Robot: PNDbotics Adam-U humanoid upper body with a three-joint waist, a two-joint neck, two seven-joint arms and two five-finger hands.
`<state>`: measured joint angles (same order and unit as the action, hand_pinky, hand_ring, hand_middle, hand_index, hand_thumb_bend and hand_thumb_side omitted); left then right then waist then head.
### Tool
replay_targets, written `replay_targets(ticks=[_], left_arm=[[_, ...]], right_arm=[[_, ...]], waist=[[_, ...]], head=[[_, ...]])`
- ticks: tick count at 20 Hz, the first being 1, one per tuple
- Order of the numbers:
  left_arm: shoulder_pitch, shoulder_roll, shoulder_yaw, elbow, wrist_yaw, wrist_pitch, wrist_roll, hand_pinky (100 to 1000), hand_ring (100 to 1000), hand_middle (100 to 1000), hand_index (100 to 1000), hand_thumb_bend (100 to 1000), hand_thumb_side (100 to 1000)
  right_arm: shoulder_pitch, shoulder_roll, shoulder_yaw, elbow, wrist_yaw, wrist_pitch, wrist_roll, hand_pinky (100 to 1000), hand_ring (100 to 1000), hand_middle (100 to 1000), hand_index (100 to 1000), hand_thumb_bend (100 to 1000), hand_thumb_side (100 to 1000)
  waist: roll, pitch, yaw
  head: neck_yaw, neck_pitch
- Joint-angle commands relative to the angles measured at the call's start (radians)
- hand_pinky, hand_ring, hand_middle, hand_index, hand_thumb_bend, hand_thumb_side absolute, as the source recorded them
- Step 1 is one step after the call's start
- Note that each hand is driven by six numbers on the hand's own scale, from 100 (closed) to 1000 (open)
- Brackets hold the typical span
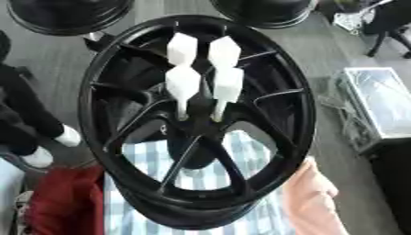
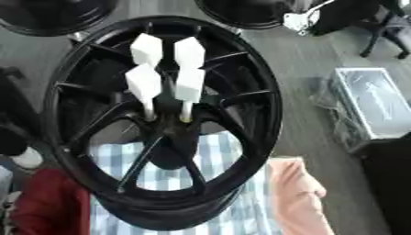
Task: Pull the pin out of the wheel hub.
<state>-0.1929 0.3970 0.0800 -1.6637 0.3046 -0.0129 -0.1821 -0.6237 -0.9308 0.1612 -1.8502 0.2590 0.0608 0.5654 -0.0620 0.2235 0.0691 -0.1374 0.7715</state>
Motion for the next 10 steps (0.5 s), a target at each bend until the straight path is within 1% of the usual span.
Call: replay_targets(ticks=[1, 5, 10], left_arm=[[-0.004, 0.032, 0.012, -0.012, -0.007, -0.003, 0.006, 791, 888, 751, 780, 179, 823], [-0.004, 0.033, 0.011, -0.011, -0.01, -0.003, 0.006, 791, 889, 751, 779, 179, 827], [-0.004, 0.034, 0.011, -0.011, -0.013, -0.004, 0.006, 793, 890, 751, 779, 179, 830]], right_arm=[[-0.012, -0.006, 0.008, -0.039, 0.044, 0.058, 0.014, 744, 745, 739, 878, 100, 372], [-0.005, 0.005, 0.029, -0.071, 0.044, 0.118, 0.035, 748, 748, 742, 880, 100, 437], [0.002, 0.013, 0.041, -0.094, 0.045, 0.136, 0.058, 751, 753, 748, 882, 100, 461]], waist=[[0.004, -0.012, -0.002], [0.003, -0.007, -0.003], [0.003, -0.002, -0.002]], head=[[0.01, -0.002], [0.023, -0.002], [0.028, -0.002]])
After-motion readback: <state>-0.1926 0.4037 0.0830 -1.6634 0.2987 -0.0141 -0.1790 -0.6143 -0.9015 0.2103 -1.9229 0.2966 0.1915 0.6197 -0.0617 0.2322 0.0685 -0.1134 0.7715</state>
